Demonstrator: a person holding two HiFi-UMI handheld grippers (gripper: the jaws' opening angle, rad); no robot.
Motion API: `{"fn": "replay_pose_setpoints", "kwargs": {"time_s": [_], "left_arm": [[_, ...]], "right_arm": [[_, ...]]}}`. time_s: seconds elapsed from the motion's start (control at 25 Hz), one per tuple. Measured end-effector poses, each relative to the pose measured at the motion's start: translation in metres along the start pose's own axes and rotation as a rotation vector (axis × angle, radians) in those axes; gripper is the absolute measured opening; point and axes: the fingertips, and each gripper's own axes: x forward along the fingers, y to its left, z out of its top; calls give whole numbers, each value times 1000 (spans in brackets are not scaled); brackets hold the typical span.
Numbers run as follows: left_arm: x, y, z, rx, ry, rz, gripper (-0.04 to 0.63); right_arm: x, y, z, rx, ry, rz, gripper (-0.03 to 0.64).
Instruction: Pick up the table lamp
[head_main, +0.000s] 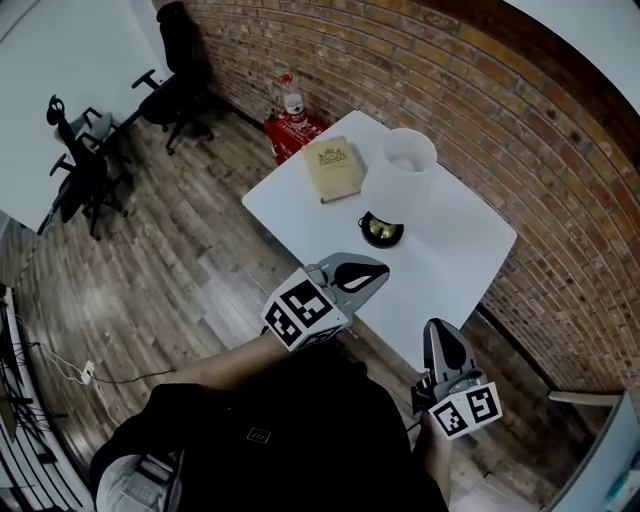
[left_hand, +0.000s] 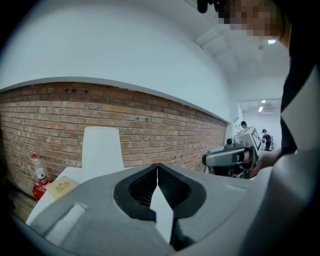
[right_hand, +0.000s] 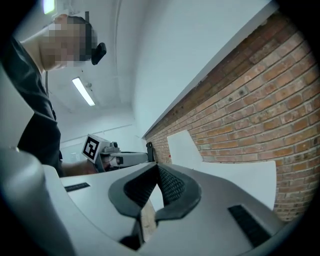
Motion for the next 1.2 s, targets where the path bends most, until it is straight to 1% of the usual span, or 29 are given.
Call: {"fn": "replay_pose_setpoints", "kwargs": {"time_s": [0.08,0.16,0.28,0.36,0.52,0.72,0.8,0.88,0.96,1.12,1.16,1.2], "left_arm": [[11,7,-4,-20,17,19,8],[23,17,-4,-18,25,38,8],[45,42,-1,6,5,67,8],[55,57,-8,6,-8,101,8],[79,90,-40,-63,5,136,8],[109,129,-91,-183,83,199,11],[115,141,-109,-204,102,223,9],[119,152,-126,-209,113,246,9],[119,158,-141,-211,129,251,9],[123,159,-156,-152,148,252,14],[125,161,-158,-144,146,261,64],[128,164,-160,-143,141,270,153]], "right_arm": [[9,-8,-1,17,12,6,14],[27,-21,-4,36,30,-6,14],[61,-37,-4,45,47,-13,14],[77,-40,-9,48,79,0,14],[107,-61,-25,91,127,-11,14],[142,-102,-45,96,162,-38,14],[152,-117,-51,117,155,-61,14],[161,-126,-56,124,150,-74,14],[167,-128,-62,125,151,-70,14],[169,-127,-71,135,153,-70,14],[169,-127,-73,140,154,-70,14],[169,-127,-76,144,155,-71,14]]}}
